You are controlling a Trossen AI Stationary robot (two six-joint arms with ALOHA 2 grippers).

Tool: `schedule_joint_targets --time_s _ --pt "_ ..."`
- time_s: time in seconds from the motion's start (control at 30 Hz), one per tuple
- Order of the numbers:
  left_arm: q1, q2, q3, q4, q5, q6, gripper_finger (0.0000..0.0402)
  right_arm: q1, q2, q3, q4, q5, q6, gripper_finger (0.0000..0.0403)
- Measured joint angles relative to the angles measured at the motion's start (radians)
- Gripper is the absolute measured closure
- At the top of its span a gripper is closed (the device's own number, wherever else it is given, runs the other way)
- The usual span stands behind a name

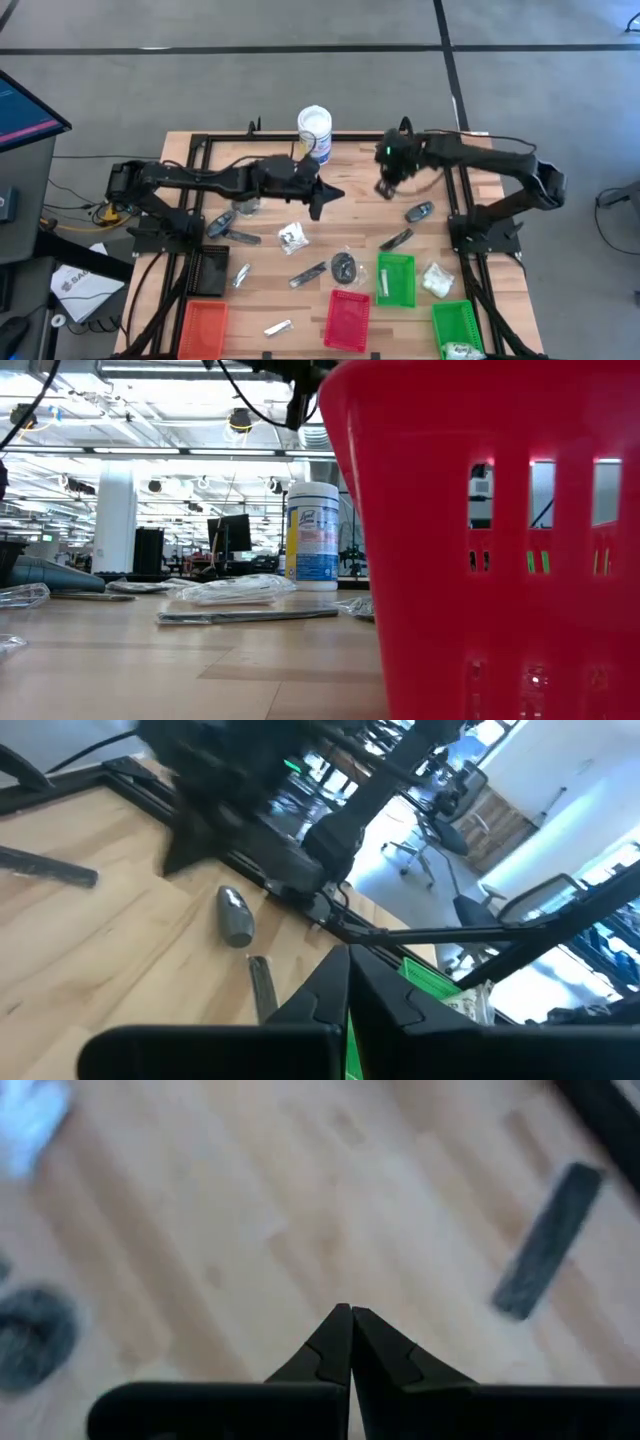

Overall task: Pick & Place Travel size toiletries
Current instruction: Move the black comb to the center of the table

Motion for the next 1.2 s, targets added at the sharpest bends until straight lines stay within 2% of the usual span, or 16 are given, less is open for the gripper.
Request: schedule_joint_targets --time_s 0.1,0.23,0.4,0.57,0.77,1.0,1.2 --pt "0.056 0.000 0.000 0.000 0.100 0.018 0.0401 -0.132 0.055 0.000 0.039 -0.075 -0.025 0.0403" --pt "0.116 0.000 0.000 0.000 0.217 0.032 0.0401 -0.254 0.159 0.015 0.057 -0.107 -0.028 0.0403" --pt "0.153 0.000 0.000 0.000 0.252 0.051 0.0401 -0.327 0.308 0.094 0.049 -0.107 -0.005 0.0403" --pt "0.176 0.000 0.000 0.000 0.260 0.070 0.0401 -0.346 0.438 0.215 0.006 -0.109 -0.038 0.0403" --pt "0.183 -0.010 0.001 -0.011 0.283 0.093 0.0401 -0.345 0.575 0.389 -0.172 -0.078 -0.240 0.0403" --pt "0.175 -0.011 0.001 -0.055 0.293 0.099 0.0401 -0.319 0.690 0.502 -0.325 0.006 -0.657 0.0403" --pt "0.161 -0.011 0.001 -0.087 0.300 0.106 0.0401 -0.318 0.733 0.504 -0.299 0.027 -0.638 0.0399"
